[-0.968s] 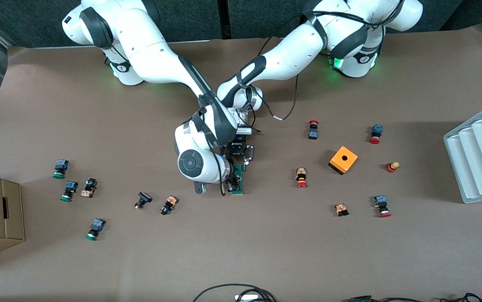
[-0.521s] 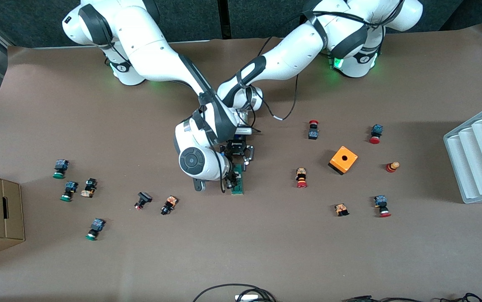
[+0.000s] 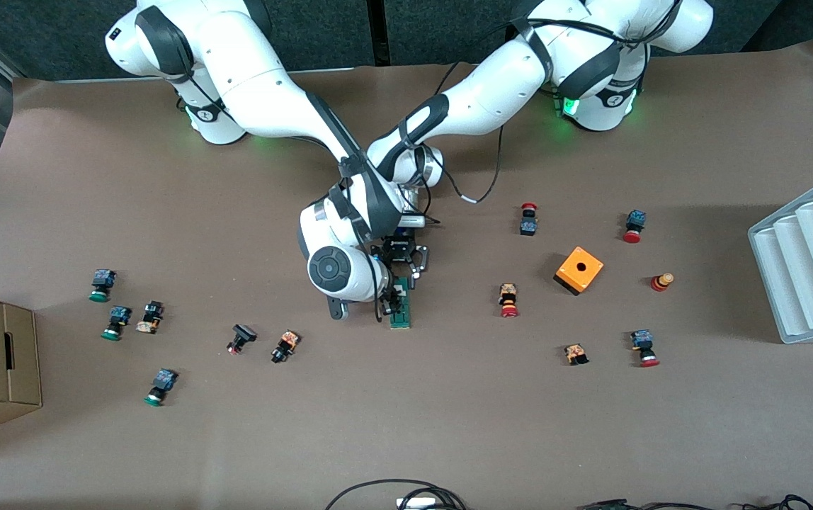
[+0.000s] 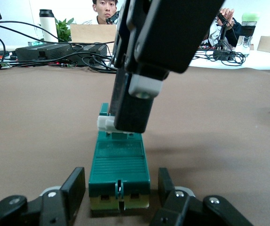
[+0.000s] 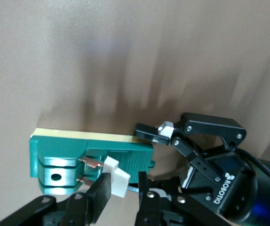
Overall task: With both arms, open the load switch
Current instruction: 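Flip the white lever over with the right gripper while the left gripper holds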
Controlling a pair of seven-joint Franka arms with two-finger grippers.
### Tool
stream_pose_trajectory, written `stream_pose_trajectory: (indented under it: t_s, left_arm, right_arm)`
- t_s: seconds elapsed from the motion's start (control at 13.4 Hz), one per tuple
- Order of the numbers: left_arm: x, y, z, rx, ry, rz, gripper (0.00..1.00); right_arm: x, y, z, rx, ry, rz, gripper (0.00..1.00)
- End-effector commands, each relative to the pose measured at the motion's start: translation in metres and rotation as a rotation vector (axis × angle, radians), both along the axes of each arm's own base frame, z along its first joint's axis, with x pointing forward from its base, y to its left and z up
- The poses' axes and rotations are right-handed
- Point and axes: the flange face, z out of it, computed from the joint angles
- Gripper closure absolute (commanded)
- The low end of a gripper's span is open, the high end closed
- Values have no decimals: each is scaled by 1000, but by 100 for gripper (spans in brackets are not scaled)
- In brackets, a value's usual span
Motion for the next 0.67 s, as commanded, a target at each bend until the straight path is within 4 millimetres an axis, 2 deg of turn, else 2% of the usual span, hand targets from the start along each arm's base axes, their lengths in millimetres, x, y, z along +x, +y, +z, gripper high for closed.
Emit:
stream_pose_trajectory:
  t_s: [0.0, 0.6]
  left_arm:
    - [-1, -1, -6, -9, -18, -2, 29]
    - [-1, -1, -6, -9, -18, -2, 29]
  right_arm:
    - [-7, 1, -9, -22, -19, 18, 66]
    - [-12, 7, -15, -26, -21, 26, 66]
